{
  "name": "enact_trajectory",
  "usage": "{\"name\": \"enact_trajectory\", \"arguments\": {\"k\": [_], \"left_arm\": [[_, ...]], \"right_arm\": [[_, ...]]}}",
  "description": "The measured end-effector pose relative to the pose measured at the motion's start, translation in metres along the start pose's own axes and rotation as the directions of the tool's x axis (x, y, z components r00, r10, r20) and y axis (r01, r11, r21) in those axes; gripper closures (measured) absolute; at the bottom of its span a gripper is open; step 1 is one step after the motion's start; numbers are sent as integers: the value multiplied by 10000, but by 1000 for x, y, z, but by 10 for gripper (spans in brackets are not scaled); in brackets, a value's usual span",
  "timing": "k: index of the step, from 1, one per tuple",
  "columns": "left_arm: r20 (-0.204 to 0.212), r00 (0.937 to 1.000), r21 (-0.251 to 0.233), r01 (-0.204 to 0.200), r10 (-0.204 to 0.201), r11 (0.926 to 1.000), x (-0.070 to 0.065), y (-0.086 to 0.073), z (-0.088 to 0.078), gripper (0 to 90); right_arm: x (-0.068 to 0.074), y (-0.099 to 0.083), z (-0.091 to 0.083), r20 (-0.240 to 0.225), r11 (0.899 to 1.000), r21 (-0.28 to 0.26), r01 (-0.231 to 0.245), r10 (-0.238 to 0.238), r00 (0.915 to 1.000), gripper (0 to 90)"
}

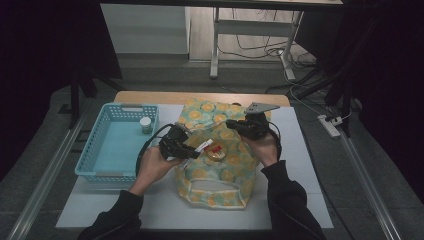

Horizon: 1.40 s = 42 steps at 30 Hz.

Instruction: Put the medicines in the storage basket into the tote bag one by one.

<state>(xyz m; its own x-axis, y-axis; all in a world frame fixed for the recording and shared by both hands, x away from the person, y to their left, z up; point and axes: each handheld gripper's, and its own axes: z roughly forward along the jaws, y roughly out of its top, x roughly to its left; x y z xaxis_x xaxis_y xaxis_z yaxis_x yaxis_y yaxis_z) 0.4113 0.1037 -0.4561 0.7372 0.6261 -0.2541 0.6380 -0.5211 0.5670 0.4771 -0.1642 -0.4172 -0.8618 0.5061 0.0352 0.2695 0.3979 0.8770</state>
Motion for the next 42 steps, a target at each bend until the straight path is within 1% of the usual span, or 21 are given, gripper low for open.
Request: {"name": "enact_trajectory", "arguments": {"k": [4, 10, 14, 20, 22, 28, 29, 33, 42], "left_arm": [[-156, 9999, 76, -18, 19, 10000, 2, 5, 9, 756], [-366, 9993, 150, 127, -122, 9998, 7, 13, 22, 756], [-765, 9970, 240, 143, -124, 9996, 9, 18, 30, 756], [-1057, 9940, 142, 293, -276, 9995, 15, 23, 39, 756], [-1213, 9923, 163, 259, -238, 9995, 17, 25, 41, 756], [-1368, 9901, 178, 339, -311, 9993, 27, 29, 49, 756], [-1416, 9892, 145, 398, -373, 9991, 28, 30, 51, 756], [-1601, 9865, 344, 407, -347, 9986, 33, 32, 57, 756], [-1751, 9838, 517, 488, -390, 9975, 38, 39, 67, 755]], "right_arm": [[1, 0, 0, -6, 10000, 6, 23, -23, 10000, 900], [1, 0, 0, -8, 10000, -7, 14, -14, 10000, 900], [1, 0, 0, -26, 10000, 2, 47, -47, 10000, 900], [2, 0, 2, -26, 10000, 21, 68, -68, 10000, 900], [1, 0, 2, -32, 10000, 28, 62, -62, 10000, 900], [-2, -2, 2, 53, 10000, 73, -11, 11, 10000, 900], [-2, -2, 2, 61, 10000, 74, -21, 21, 10000, 900], [-1, -1, 1, 91, 10000, 2, 14, -14, 10000, 900], [1, 0, 0, 113, 9999, -116, 53, -52, 9999, 900]]}}
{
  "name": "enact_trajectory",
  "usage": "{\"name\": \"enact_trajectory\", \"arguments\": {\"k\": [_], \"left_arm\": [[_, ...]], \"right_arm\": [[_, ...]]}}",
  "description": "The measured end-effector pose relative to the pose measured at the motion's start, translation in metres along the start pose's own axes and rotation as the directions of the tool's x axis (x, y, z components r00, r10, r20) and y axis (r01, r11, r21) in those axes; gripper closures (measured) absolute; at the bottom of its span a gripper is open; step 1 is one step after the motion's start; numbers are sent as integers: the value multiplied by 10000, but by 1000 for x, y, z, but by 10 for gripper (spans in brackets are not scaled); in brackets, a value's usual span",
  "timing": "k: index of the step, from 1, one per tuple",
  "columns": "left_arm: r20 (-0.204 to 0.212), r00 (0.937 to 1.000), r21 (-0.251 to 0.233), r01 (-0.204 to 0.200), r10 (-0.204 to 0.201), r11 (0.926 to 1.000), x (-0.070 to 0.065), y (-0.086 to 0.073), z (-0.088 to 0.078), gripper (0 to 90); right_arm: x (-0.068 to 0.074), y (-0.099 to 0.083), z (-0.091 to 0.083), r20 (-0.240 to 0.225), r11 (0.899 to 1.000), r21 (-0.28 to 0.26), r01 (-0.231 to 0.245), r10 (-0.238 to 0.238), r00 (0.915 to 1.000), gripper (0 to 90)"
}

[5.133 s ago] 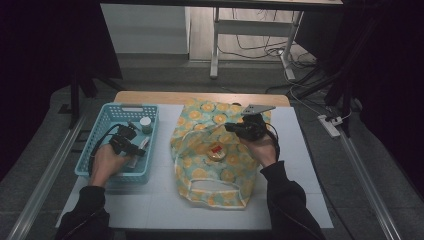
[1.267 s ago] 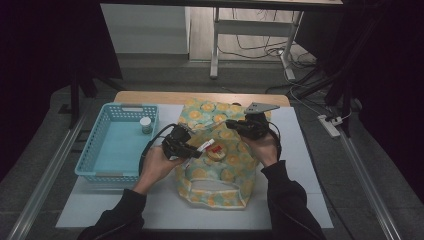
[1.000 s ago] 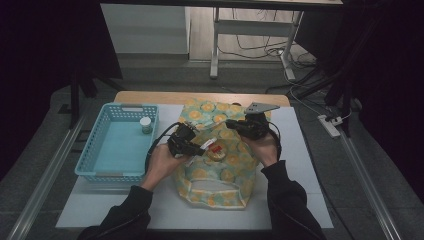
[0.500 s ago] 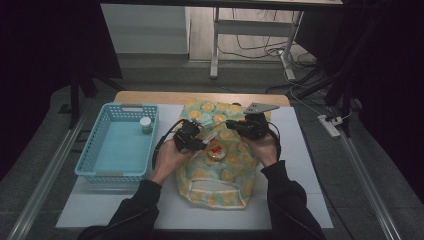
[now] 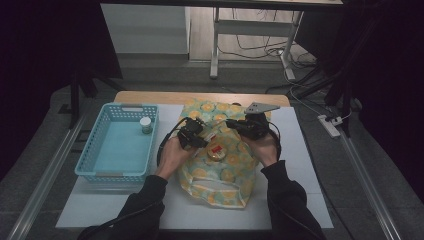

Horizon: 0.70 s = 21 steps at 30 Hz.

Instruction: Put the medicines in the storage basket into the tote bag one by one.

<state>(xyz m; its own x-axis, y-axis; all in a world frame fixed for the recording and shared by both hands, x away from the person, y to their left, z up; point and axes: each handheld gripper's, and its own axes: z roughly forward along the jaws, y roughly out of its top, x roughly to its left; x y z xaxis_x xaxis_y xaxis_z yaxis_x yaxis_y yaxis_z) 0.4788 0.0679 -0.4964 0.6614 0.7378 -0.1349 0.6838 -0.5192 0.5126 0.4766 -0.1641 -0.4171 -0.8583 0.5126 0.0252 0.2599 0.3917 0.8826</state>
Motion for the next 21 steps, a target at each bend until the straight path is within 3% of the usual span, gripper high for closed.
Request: {"name": "enact_trajectory", "arguments": {"k": [13, 21], "left_arm": [[-107, 9998, 74, 149, -149, 9999, 2, 5, 15, 746], [-93, 9999, -260, 80, -82, 9996, 3, 4, 6, 667]], "right_arm": [[-1, -1, 1, -11, 10000, 35, 19, -19, 10000, 900], [-1, -1, 1, -2, 10000, 12, -9, 9, 10000, 900]]}}
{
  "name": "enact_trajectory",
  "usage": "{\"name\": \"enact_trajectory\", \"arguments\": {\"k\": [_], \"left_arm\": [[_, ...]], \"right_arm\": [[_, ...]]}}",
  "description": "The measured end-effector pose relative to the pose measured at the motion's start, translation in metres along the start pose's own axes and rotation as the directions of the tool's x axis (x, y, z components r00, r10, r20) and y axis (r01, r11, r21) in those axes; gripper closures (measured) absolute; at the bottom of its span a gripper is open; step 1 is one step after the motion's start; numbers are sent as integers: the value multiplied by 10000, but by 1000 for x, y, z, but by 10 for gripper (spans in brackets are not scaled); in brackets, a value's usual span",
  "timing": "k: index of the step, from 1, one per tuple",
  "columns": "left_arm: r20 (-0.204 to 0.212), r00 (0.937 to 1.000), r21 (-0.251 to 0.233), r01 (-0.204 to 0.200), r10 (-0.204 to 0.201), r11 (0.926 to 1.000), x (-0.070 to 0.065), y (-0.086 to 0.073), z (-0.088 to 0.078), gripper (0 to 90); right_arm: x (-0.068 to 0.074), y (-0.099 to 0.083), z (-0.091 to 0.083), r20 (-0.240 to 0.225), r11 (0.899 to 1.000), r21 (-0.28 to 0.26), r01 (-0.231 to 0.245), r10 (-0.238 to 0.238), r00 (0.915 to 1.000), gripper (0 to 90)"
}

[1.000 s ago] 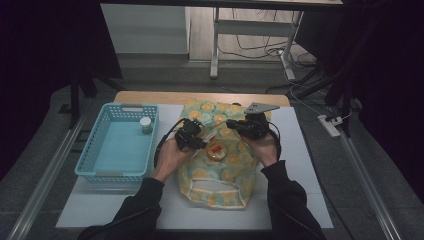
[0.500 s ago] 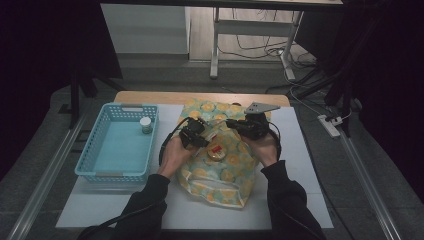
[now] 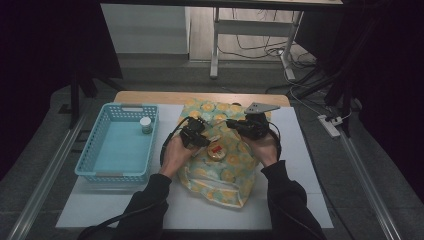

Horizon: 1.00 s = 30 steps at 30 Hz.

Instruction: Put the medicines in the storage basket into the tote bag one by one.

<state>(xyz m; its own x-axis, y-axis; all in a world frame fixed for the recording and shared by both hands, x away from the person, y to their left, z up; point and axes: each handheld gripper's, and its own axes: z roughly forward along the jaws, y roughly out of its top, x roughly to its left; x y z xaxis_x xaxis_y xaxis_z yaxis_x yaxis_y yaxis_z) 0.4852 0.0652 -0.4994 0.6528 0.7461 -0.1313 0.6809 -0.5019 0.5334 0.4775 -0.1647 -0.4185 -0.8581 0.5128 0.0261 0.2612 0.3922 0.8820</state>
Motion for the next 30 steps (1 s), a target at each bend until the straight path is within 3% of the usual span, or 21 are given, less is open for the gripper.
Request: {"name": "enact_trajectory", "arguments": {"k": [5, 14, 19, 25, 30], "left_arm": [[42, 9999, -88, -145, 146, 9999, -2, -2, -7, 597], [742, 9964, -565, -374, 416, 9977, -3, -13, -25, 420], [1234, 9916, -978, -272, 392, 9948, -3, -18, -37, 330], [2030, 9791, -1482, 180, 126, 9888, -1, -22, -50, 273], [1943, 9808, -1517, 114, 185, 9884, 0, -25, -58, 220]], "right_arm": [[0, 0, 0, -7, 10000, -6, 5, -5, 10000, 900], [-1, -1, 0, -6, 10000, 22, -51, 51, 10000, 900], [-1, -1, 1, -18, 10000, 44, -38, 38, 10000, 900], [-1, -1, 1, -16, 10000, 37, -41, 41, 10000, 900], [-1, -1, 0, -5, 10000, 42, -24, 24, 10000, 900]]}}
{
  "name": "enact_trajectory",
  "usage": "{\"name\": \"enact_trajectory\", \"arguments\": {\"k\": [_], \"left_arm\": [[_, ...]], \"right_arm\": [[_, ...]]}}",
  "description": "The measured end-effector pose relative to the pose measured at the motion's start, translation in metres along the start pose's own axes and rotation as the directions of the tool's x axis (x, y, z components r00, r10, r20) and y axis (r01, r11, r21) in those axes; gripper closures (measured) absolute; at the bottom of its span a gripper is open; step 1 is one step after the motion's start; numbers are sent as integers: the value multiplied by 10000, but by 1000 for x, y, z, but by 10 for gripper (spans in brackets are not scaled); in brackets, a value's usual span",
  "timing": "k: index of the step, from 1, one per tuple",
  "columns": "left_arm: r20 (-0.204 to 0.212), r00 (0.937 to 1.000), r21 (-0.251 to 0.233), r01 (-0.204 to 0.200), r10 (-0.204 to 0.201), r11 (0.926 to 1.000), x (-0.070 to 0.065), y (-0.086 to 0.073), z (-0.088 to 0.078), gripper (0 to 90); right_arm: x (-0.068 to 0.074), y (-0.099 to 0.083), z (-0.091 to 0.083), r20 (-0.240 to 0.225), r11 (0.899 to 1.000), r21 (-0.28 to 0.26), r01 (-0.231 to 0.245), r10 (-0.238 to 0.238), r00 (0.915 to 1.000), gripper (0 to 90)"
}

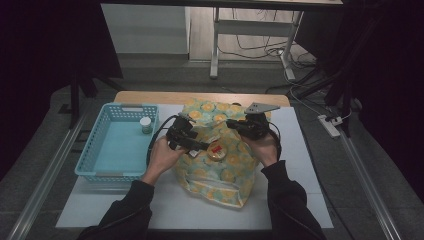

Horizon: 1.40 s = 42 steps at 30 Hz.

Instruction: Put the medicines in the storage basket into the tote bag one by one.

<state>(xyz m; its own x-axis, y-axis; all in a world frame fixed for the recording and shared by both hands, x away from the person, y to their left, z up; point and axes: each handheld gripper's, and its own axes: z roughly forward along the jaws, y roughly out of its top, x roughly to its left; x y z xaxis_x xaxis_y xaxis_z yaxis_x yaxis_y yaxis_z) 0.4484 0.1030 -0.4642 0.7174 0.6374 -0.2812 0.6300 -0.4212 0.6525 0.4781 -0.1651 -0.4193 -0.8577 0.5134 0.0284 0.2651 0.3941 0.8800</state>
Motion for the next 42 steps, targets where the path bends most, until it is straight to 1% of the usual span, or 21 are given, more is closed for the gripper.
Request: {"name": "enact_trajectory", "arguments": {"k": [3, 7, 9, 15, 18, 19, 22, 24, 25, 30, 31, 36, 38, 41, 42], "left_arm": [[105, 9999, -121, -36, 37, 9999, -1, -2, -5, 185], [208, 9996, -281, -203, 209, 9994, 0, -4, -14, 114], [185, 9994, -365, -279, 286, 9989, 0, -6, -18, 82], [-111, 9980, -387, -633, 629, 9972, 3, -10, -30, 37], [-456, 9954, -387, -855, 837, 9956, 5, -12, -37, 20], [-536, 9950, -451, -871, 846, 9952, 6, -13, -40, 16], [-646, 9951, -644, -795, 753, 9948, 12, -16, -48, 4], [-893, 9929, -889, -859, 780, 9923, 14, -19, -54, 0], [-960, 9927, -958, -828, 736, 9920, 16, -20, -57, 0], [-1141, 9931, -1179, -413, 278, 9922, 28, -27, -69, 0], [-1191, 9926, -1177, -387, 246, 9923, 30, -29, -71, 0], [-1623, 9867, -1165, -226, 34, 9929, 43, -36, -82, 6], [-1855, 9826, -1155, -137, -80, 9932, 48, -39, -86, 8], [-2119, 9766, -1121, 143, -380, 9936, 56, -44, -91, 9], [-2222, 9741, -1131, 162, -412, 9935, 58, -45, -93, 9]], "right_arm": [[0, 0, 0, 4, 10000, -5, -1, 1, 10000, 900], [0, 0, 0, 4, 10000, -3, -25, 25, 10000, 900], [1, 0, 1, 28, 10000, 35, 4, -4, 10000, 900], [0, 0, 0, 25, 10000, -2, 8, -8, 10000, 900], [0, 0, 0, 34, 10000, -13, 5, -5, 10000, 900], [0, 0, 0, 32, 10000, -13, 22, -22, 10000, 900], [1, 0, 0, 25, 10000, 3, 46, -46, 10000, 900], [1, 0, 0, 24, 10000, 10, 45, -45, 10000, 900], [1, 0, 0, 33, 10000, 18, 47, -47, 10000, 900], [1, 0, 0, 54, 10000, 15, 62, -62, 10000, 900], [1, 0, 0, 53, 10000, 14, 62, -62, 10000, 900], [1, 0, 0, 65, 10000, 0, 43, -43, 10000, 900], [1, 0, 0, 65, 10000, -2, 41, -41, 10000, 900], [1, 0, 0, 66, 10000, -1, 42, -42, 10000, 900], [1, 0, 0, 65, 10000, -5, 42, -42, 10000, 900]]}}
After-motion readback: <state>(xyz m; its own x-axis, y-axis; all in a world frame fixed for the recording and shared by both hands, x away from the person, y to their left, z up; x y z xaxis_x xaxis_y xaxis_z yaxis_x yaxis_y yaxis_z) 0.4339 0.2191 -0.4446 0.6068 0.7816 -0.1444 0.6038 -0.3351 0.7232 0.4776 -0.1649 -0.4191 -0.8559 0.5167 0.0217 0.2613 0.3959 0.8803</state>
